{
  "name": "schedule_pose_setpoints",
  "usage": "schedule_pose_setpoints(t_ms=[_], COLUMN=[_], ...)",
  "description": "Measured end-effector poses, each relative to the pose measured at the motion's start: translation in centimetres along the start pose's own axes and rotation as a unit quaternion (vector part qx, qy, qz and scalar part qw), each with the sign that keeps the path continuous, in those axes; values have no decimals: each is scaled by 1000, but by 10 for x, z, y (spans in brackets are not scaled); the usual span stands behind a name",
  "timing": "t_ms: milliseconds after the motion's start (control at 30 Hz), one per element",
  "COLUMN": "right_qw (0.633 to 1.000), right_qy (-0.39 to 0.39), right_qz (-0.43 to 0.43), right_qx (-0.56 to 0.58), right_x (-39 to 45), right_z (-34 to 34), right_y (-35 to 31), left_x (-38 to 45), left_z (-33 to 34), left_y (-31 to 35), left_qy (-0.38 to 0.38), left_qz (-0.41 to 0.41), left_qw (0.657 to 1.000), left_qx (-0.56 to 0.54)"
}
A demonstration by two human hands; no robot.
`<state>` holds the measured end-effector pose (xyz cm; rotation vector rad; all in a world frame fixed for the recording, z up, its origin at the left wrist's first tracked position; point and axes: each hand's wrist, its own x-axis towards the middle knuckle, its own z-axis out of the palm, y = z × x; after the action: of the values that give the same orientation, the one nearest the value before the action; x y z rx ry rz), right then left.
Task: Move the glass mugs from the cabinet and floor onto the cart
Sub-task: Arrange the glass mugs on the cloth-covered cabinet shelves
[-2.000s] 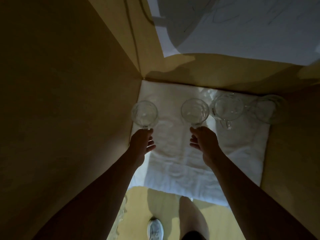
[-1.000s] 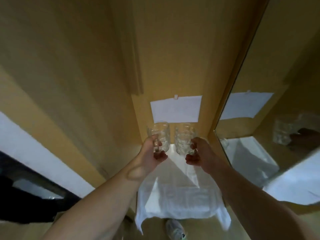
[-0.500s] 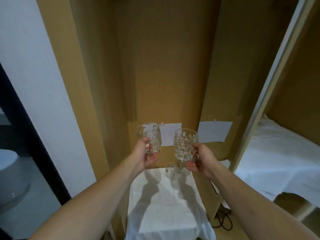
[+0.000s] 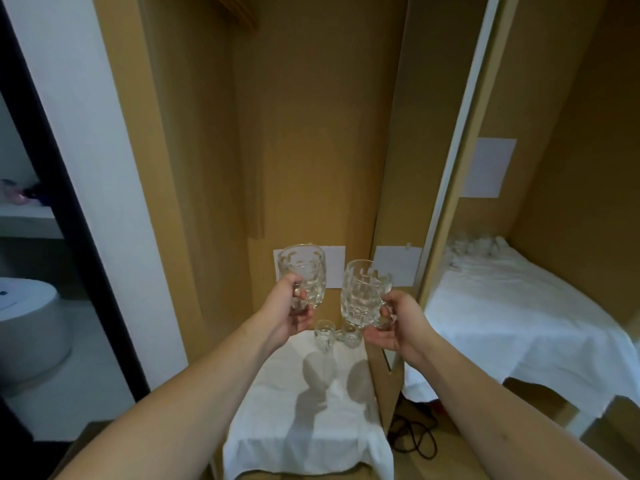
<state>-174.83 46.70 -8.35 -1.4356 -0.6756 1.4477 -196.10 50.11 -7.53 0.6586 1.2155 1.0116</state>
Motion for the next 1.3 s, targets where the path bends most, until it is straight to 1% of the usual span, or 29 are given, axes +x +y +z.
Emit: schedule_pose_setpoints(t_ms=[133, 300, 500, 633, 933, 1100, 1300], right_qw=[999, 999, 996, 994, 985, 978, 967], right_qy=[-16, -8, 20, 49, 116, 154, 198], right_qz=[6, -18, -24, -22, -20, -13, -14], right_qx=[28, 35, 89, 99, 127, 142, 160], right_x=[-23, -48, -77, -87, -85, -66, -19], right_z=[-47, -99, -168, -213, -297, -336, -376], right_y=[3, 5, 2, 1, -6, -23, -56], left_x=[-35, -65, -93, -98, -80, -48, 8], left_z=[38, 79, 140, 184, 272, 330, 401], left_y=[-24, -51, -83, -101, -129, -130, -121], left_qy=[1, 5, -6, -29, -86, -121, -157], left_qz=[7, 2, -9, -13, -51, -72, -83], left_qw=[1000, 1000, 999, 998, 990, 984, 977], left_qx=[3, 21, 40, 58, 101, 112, 115])
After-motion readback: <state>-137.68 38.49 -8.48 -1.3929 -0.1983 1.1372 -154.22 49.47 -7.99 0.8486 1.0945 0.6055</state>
